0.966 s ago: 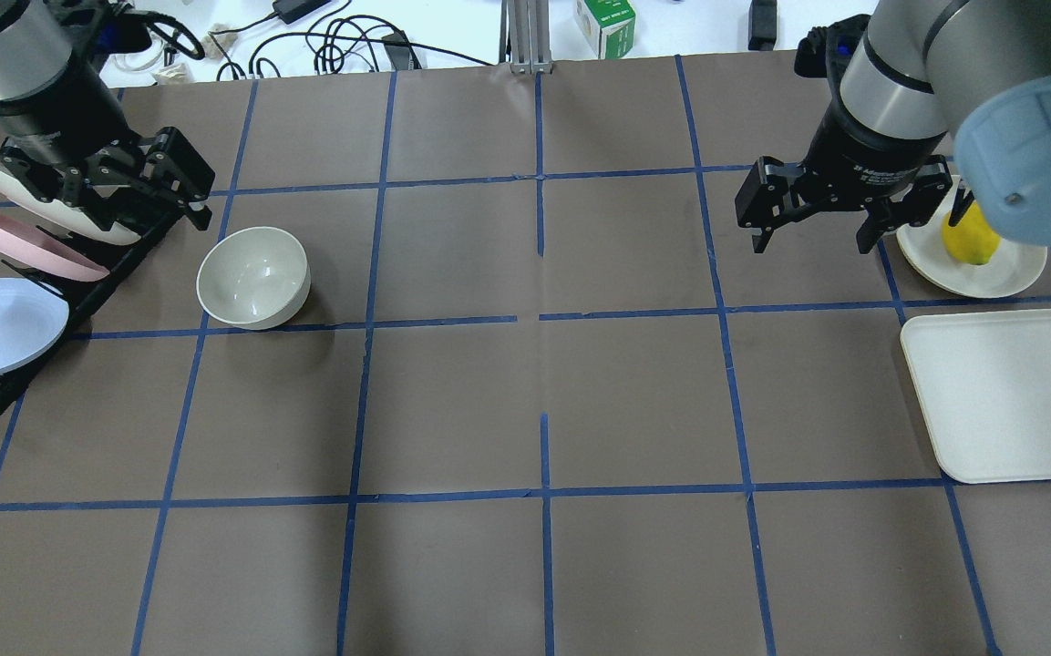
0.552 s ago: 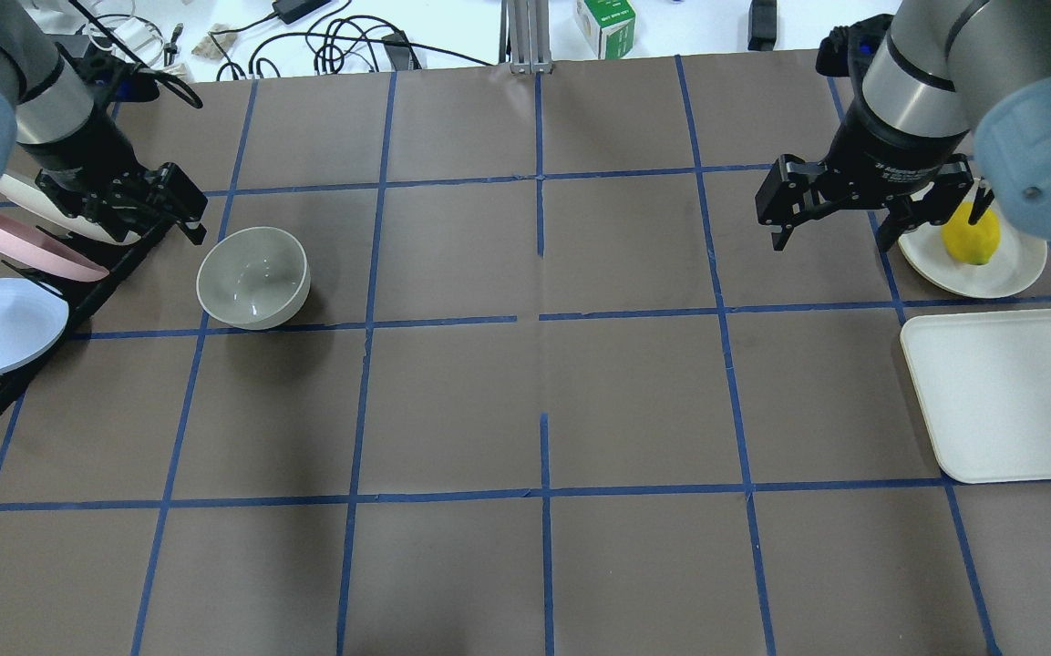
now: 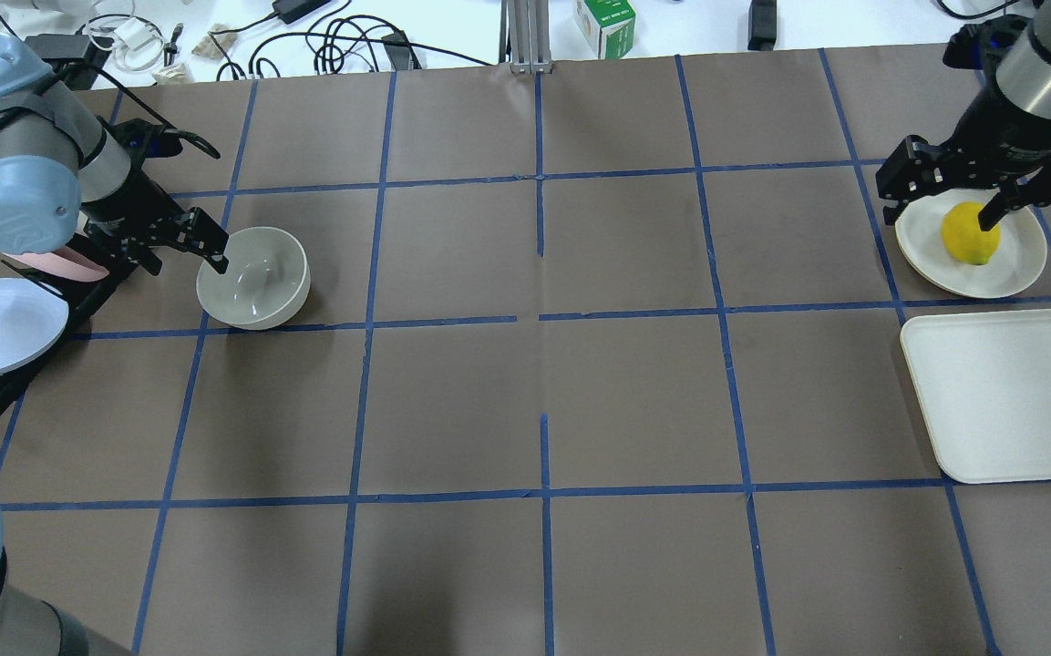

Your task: Place bowl and put lemon in it

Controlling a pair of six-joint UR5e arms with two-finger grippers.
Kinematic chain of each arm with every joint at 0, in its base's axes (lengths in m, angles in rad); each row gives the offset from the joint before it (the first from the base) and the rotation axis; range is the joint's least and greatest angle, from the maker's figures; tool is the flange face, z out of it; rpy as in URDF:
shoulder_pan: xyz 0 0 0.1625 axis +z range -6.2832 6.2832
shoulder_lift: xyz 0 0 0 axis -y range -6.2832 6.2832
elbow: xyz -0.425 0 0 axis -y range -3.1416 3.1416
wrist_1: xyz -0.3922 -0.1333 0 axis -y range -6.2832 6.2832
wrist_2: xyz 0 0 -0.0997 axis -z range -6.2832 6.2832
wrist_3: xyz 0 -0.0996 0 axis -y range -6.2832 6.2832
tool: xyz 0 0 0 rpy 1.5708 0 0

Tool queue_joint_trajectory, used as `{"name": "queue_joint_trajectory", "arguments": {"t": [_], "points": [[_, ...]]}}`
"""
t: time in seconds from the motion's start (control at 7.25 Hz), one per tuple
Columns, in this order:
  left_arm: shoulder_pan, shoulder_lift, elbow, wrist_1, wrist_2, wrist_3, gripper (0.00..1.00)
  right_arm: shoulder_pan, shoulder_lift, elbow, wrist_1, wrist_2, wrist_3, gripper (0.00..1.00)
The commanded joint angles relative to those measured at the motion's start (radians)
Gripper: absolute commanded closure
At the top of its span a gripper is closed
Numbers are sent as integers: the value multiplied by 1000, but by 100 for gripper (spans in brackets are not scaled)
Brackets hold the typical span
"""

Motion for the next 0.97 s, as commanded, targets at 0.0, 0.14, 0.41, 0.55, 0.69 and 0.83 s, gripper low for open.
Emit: {"name": "queue_joint_trajectory", "arguments": {"t": [0.0,0.14,0.41,0.55,0.69,0.83], "points": [[1,-63,-2,59,-4,-8,1,-94,135,-11,-146,0,-59,0],[1,-81,-2,76,-6,-37,19,-117,184,-6,-233,-3,-146,0],[1,-103,10,83,-4,-32,68,-157,258,-15,-345,0,-206,0],[1,-100,11,83,3,-28,99,-157,310,-20,-395,0,-284,0],[3,-91,13,83,8,-28,100,-159,345,-38,-400,-1,-349,0],[1,-86,8,78,0,-30,100,-159,373,-60,-403,-24,-398,0]]}}
